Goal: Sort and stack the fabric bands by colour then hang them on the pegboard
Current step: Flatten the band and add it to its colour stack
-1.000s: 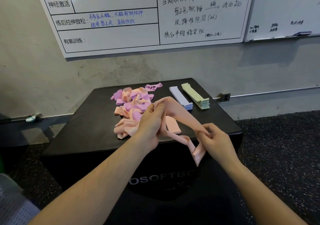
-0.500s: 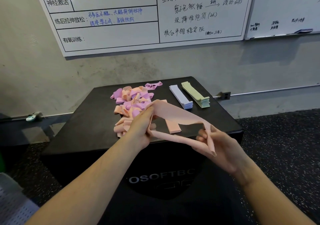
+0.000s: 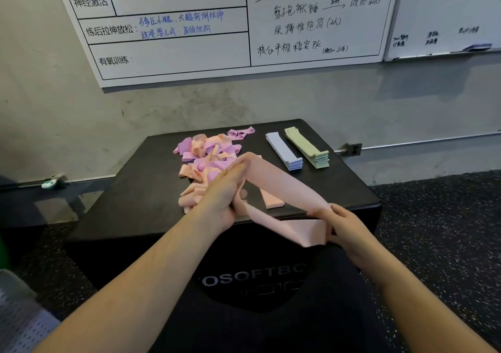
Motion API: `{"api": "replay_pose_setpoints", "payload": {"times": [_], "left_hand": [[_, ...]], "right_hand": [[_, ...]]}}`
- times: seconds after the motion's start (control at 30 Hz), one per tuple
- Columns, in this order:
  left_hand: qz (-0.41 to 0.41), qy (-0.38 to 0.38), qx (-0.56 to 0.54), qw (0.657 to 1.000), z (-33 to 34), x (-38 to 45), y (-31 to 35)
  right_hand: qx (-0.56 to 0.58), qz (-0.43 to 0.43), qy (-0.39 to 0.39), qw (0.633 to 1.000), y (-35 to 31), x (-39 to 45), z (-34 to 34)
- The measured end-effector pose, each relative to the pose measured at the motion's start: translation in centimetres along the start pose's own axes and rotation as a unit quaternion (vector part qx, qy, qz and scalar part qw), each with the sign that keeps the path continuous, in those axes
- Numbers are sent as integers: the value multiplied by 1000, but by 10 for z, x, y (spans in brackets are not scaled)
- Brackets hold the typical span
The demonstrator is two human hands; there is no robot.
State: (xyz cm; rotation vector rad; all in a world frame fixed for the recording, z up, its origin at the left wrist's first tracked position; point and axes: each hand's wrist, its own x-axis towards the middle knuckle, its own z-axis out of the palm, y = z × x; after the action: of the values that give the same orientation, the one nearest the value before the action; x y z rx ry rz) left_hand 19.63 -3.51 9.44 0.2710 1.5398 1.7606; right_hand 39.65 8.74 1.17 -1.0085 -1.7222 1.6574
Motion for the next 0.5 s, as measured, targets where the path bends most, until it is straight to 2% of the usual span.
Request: {"api": "replay_pose_setpoints", "payload": {"times": [0.07,0.13,0.27,0.43,0.5], "left_hand": [[-3,10,-33,999,-5,3,0],[-3,2,-64,998,-6,2,2],[-2,11,-77,997,-2,-1,0],[14,23,-68,997,-1,0,1],[15,29,-48,998,0,3,2]], "right_hand": [[134,26,-79,987,-5,-6,-3],[199,26,-104,974,-10,-11,-4],[266,57,-109,956,-15,-11,-5],[375,86,-178,906,-18,-16,-15],[339,79,-157,924,-17,-13,-14]]}}
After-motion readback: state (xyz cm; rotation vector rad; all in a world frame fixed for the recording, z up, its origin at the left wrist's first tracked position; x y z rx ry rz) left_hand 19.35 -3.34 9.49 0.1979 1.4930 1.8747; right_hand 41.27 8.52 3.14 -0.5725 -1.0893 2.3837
